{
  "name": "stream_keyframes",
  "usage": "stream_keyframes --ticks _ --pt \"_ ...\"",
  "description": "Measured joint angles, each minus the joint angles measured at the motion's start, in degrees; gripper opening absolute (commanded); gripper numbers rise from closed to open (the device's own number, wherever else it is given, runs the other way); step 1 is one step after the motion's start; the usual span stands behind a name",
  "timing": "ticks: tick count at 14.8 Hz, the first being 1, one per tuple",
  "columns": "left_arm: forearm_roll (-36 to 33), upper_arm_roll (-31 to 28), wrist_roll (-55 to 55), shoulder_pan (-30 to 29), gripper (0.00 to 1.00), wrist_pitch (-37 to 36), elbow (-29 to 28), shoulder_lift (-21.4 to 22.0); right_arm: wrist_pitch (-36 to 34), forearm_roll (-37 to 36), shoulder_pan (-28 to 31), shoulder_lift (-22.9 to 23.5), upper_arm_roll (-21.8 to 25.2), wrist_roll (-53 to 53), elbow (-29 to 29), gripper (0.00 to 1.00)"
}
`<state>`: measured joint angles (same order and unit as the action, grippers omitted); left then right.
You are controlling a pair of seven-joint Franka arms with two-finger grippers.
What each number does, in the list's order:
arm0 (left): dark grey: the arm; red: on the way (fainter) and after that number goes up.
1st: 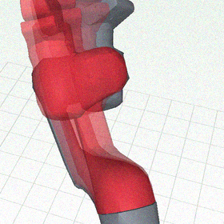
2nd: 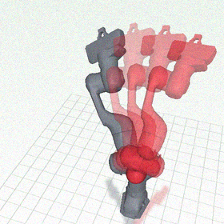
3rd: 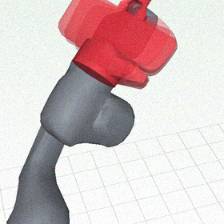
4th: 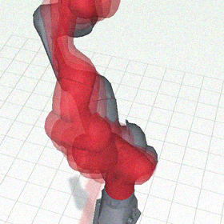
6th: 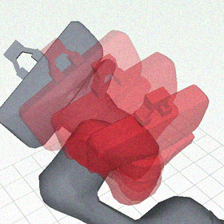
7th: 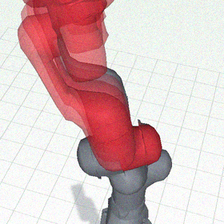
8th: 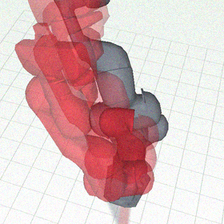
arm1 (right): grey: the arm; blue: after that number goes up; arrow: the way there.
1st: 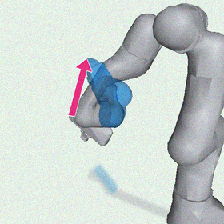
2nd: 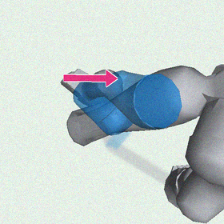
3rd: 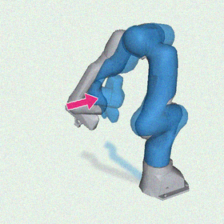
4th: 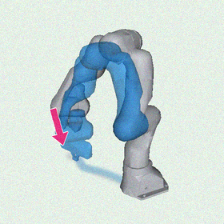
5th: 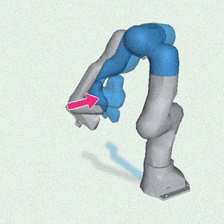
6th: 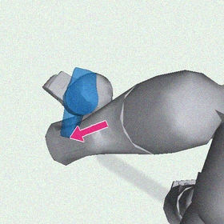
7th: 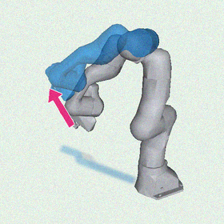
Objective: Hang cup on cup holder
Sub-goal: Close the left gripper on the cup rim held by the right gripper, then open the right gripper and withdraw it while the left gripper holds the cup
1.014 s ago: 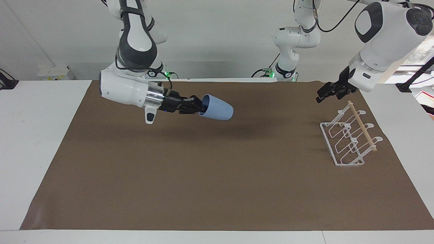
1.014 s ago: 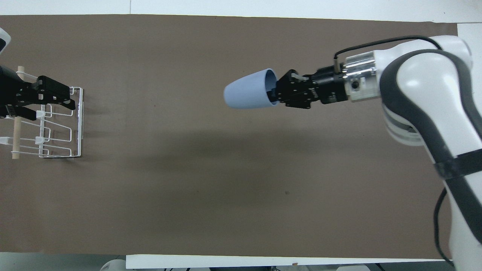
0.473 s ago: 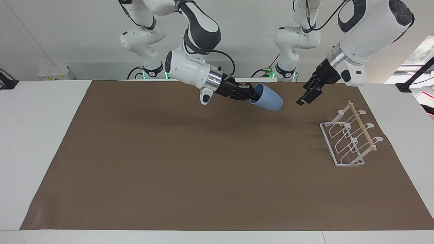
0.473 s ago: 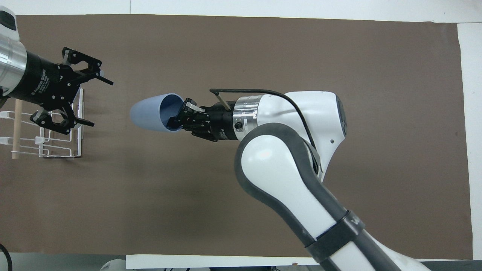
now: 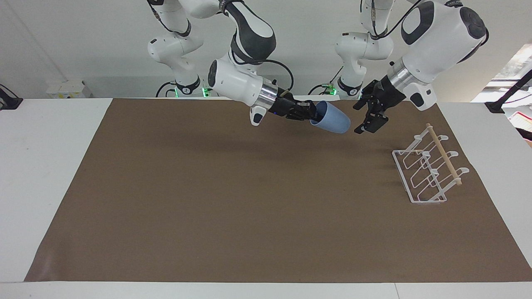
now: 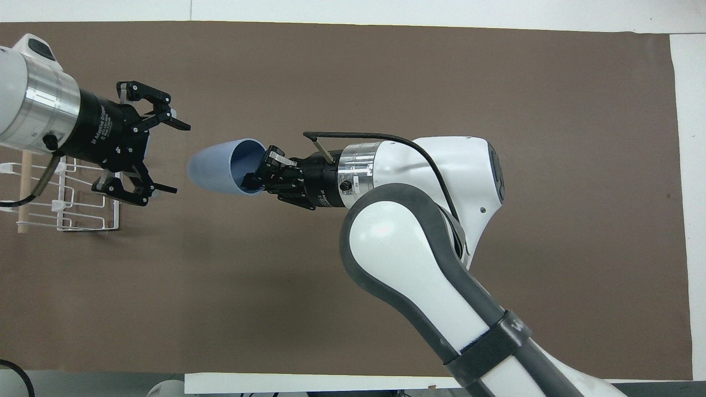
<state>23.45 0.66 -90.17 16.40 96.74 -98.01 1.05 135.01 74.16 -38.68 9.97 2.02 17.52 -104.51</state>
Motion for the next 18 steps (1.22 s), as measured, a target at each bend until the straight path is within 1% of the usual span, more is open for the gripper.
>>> stream_keyframes --ticks 2,3,4,5,6,8,9,10,11,14,15,16,18 --pt "1.3 0.1 -1.5 0.3 0.99 2.8 -2.4 1.1 0.0 0.0 0.0 0.0 -0.1 0.2 0.0 0.00" --pt "2.0 0.1 -1.8 0.7 0.99 2.9 -3.3 1.4 0.0 0.1 0.0 0.0 -0.1 0.3 0.0 0.00" --pt "2.5 0.1 -2.0 1.4 0.75 3.0 -4.3 1.9 0.0 0.1 0.0 0.0 -0.1 0.4 0.0 0.00" --pt "2.7 0.2 -2.5 2.2 0.09 3.8 -5.5 2.3 0.0 0.1 0.0 0.0 -0.1 0.4 0.0 0.00" --pt "2.7 0.2 -3.2 3.0 0.00 5.3 -6.5 2.7 -0.2 0.1 0.0 0.0 -0.2 0.4 -0.1 0.00" --pt "2.7 0.2 -3.4 3.3 0.00 7.4 -7.5 3.1 -0.3 0.2 0.0 0.0 -0.1 0.8 -0.3 0.00" --pt "2.7 0.2 -3.4 3.3 0.00 7.5 -7.6 3.1 -0.3 0.2 0.0 0.0 -0.1 1.0 -0.3 0.05" --pt "2.7 0.2 -3.4 3.3 0.00 7.5 -7.6 3.1 -0.3 0.2 0.0 0.0 -0.1 1.0 -0.3 0.32" --pt "2.7 0.1 -3.4 3.3 0.00 7.5 -7.6 3.2 -0.3 0.2 0.0 0.0 -0.1 1.1 -0.3 0.99" --pt "2.1 0.2 -3.5 3.4 0.00 7.9 -7.4 3.2 -0.1 0.2 0.1 0.1 -0.1 1.1 0.0 1.00" --pt "0.0 0.3 -4.0 3.6 0.00 8.5 -7.3 3.2 0.3 0.0 0.3 0.2 0.0 1.0 0.2 1.00" --pt "-3.6 0.1 -4.3 3.4 0.00 8.6 -7.3 3.2 0.7 -0.9 1.6 0.1 0.1 0.9 0.3 1.00" --pt "-10.7 -0.6 -4.4 1.7 0.00 8.6 -7.4 3.0 -1.5 -6.5 7.4 -0.9 0.4 0.6 0.7 1.00"
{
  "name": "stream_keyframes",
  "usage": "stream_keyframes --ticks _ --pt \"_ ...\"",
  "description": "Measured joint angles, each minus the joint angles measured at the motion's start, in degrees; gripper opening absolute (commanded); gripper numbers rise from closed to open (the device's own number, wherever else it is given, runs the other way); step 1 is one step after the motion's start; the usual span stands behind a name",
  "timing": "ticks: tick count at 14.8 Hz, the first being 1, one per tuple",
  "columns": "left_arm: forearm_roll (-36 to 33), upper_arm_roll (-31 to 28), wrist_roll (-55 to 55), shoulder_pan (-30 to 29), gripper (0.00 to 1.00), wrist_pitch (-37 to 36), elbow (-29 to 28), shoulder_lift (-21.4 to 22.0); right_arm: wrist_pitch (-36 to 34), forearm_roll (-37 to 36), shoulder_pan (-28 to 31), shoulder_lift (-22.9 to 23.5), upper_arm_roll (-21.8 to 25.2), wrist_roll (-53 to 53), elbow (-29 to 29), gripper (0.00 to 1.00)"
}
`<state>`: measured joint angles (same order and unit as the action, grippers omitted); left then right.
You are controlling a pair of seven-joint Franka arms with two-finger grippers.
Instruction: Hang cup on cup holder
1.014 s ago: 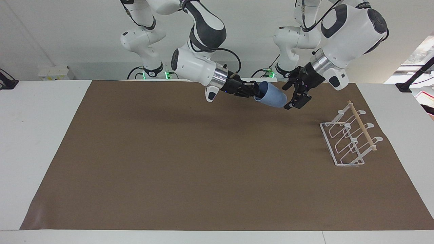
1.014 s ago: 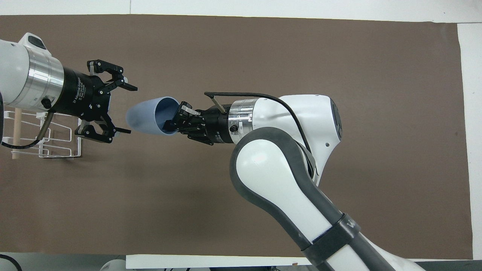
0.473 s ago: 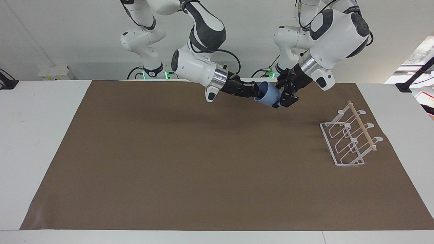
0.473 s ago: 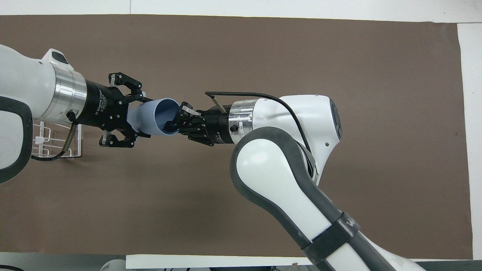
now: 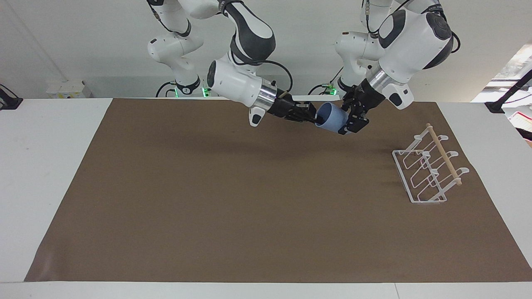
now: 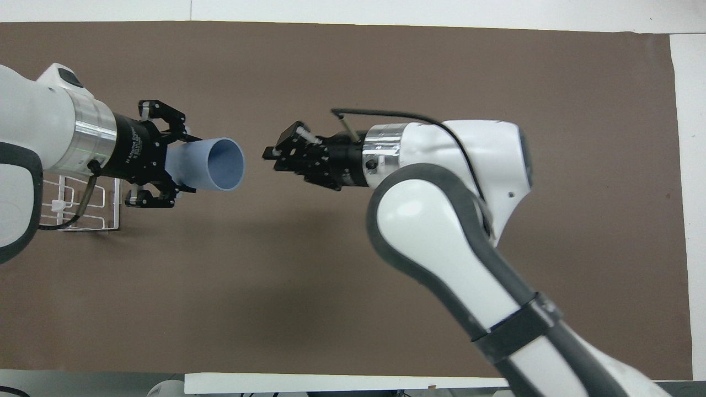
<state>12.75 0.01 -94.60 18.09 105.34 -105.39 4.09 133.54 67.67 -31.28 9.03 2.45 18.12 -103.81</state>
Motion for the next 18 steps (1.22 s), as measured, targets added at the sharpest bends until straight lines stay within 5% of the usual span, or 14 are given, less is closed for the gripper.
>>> stream_keyframes --ticks 5,11,14,18 --pt "-25.7 -0.1 0.2 -1.6 0.00 -0.3 -0.4 -2.7 -13.8 -24.4 15.1 -6.4 0.6 -0.3 0.3 1.00" --pt "-61.7 0.4 -0.4 1.3 0.00 -4.1 -0.7 -9.8 -33.4 -60.9 22.3 -10.6 0.8 -0.5 4.3 1.00" --pt "-73.6 0.4 -0.6 1.4 0.00 -6.2 -0.6 -12.4 -46.5 -67.4 24.2 -11.5 1.5 -2.2 11.6 1.00" --pt "-82.4 -0.1 -1.5 1.3 0.00 -7.7 0.6 -14.8 -51.0 -71.8 27.5 -11.5 1.7 -11.8 14.1 1.00"
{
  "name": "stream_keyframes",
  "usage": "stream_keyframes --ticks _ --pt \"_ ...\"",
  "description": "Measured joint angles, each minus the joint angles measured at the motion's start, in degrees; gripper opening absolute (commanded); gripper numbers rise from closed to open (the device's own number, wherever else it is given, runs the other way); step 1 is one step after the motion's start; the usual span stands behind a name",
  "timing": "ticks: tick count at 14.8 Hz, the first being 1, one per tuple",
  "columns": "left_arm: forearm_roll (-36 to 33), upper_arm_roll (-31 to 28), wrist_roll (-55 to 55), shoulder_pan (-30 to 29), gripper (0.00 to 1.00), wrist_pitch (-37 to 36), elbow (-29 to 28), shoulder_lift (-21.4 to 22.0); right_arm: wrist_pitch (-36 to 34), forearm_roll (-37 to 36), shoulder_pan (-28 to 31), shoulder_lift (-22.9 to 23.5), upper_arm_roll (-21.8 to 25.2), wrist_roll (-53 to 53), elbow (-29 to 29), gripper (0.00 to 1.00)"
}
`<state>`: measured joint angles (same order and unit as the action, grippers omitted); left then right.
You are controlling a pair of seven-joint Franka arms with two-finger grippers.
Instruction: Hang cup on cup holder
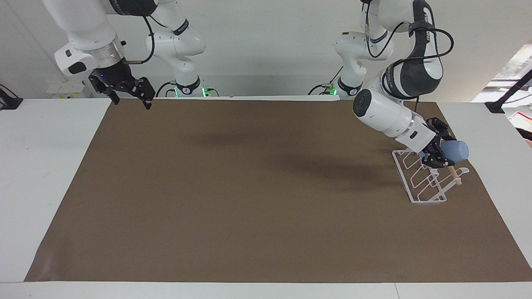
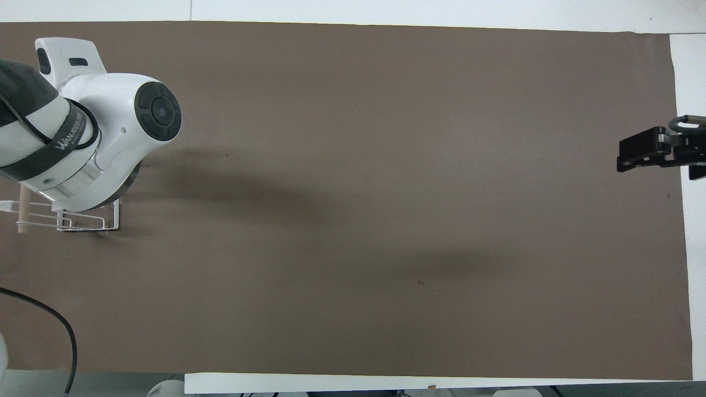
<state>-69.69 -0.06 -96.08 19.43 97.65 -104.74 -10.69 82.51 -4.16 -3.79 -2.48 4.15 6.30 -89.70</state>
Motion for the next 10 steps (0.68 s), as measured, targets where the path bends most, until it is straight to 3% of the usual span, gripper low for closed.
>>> stream_keyframes --ticks 5,10 --pt "-6.6 -0.3 -7.8 -0.2 0.00 -3.8 1.9 -8.6 -0.8 -0.1 0.5 0.6 -0.1 -1.9 0.3 1.00" --pt "-8.1 -0.1 -14.0 0.0 0.00 -6.8 1.3 -11.4 -2.0 -0.1 1.3 0.6 0.0 -1.9 0.4 1.00"
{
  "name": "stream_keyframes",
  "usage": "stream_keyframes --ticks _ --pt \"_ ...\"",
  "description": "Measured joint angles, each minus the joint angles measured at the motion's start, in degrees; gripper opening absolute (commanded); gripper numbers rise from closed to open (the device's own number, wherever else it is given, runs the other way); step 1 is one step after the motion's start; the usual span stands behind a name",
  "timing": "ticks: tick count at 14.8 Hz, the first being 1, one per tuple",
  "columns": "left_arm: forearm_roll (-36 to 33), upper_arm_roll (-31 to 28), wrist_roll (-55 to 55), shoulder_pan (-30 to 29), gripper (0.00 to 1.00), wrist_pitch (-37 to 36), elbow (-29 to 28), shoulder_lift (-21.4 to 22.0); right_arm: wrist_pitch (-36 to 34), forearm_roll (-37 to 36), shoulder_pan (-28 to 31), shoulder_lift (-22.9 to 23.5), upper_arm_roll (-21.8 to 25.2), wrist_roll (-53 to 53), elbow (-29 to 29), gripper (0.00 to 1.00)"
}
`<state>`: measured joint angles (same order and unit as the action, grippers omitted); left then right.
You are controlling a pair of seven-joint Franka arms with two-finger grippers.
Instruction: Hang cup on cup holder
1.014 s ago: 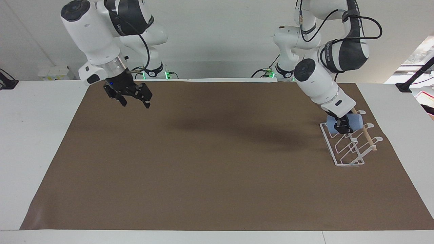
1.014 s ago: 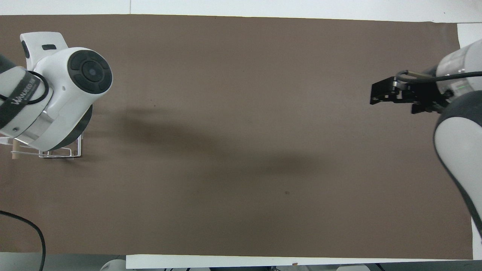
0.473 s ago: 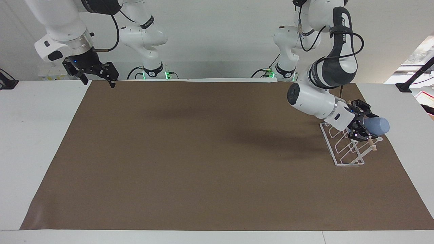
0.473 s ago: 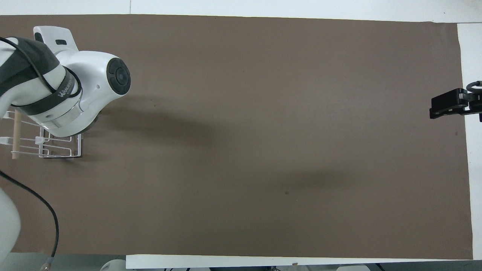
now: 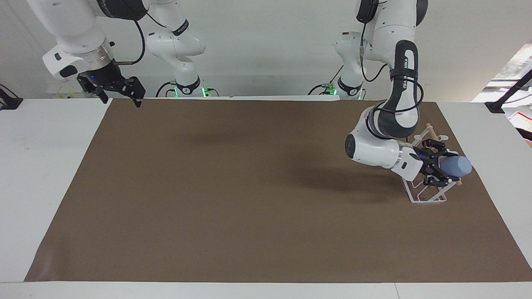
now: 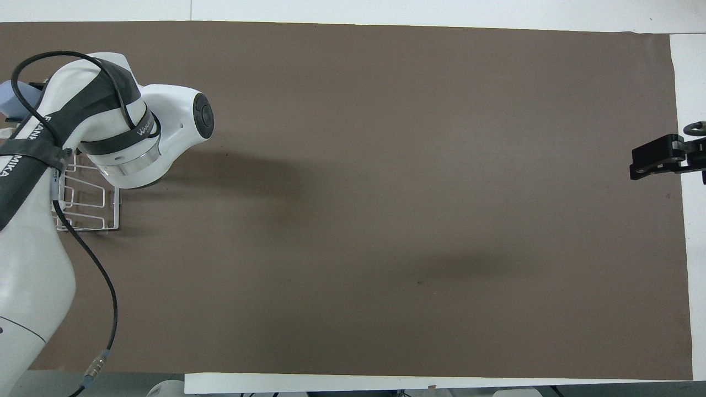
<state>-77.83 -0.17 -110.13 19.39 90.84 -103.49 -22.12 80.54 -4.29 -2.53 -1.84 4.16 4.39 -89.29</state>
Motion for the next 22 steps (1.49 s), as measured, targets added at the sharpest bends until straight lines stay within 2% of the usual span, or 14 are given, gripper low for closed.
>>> stream_keyframes --ticks 1,2,3,4,8,10,12,16,18,20,22 --pt "-0.1 0.0 -1.6 0.0 0.02 -0.2 -0.6 -0.3 -0.1 0.0 0.0 0.0 0.0 0.0 0.0 1.00" --pt "-0.1 0.1 -2.9 0.1 0.08 -0.3 -1.3 -0.7 -0.2 0.0 0.0 0.0 0.0 0.0 0.0 1.00" --pt "-0.1 0.3 -4.0 0.1 0.45 -0.3 -2.0 -0.9 -0.4 0.0 0.0 0.0 0.0 0.0 0.0 1.00" --pt "0.0 0.4 -4.6 0.2 0.99 -0.3 -2.4 -1.1 -0.5 0.0 0.0 0.0 0.0 0.0 0.0 1.00" --pt "1.4 0.4 -5.3 0.5 1.00 -0.5 -1.4 -1.1 -0.6 0.0 0.0 0.0 0.0 0.0 0.0 1.00" --pt "6.1 0.4 -5.4 0.5 1.00 -0.6 1.7 -1.1 -0.6 0.0 0.0 0.0 0.0 0.0 0.0 1.00" --pt "7.8 0.3 -3.6 0.5 1.00 -0.6 4.3 -1.2 -0.6 0.0 0.0 0.0 0.0 0.0 0.0 1.00" --pt "10.2 0.1 7.9 0.2 1.00 -0.8 8.4 -2.5 -0.6 0.0 0.0 0.0 0.0 0.0 0.0 1.00" --pt "14.7 0.1 14.1 -0.4 1.00 0.1 9.4 -2.2 -0.6 0.0 0.0 0.0 0.0 0.0 0.0 1.00" --pt "21.5 0.0 23.3 -1.6 1.00 1.8 10.2 1.0 -0.6 0.0 0.0 0.0 0.0 0.0 0.0 1.00" --pt "28.9 -0.1 34.6 -3.3 1.00 1.9 10.1 7.0 -0.6 0.0 0.0 0.0 0.0 0.0 0.0 1.00"
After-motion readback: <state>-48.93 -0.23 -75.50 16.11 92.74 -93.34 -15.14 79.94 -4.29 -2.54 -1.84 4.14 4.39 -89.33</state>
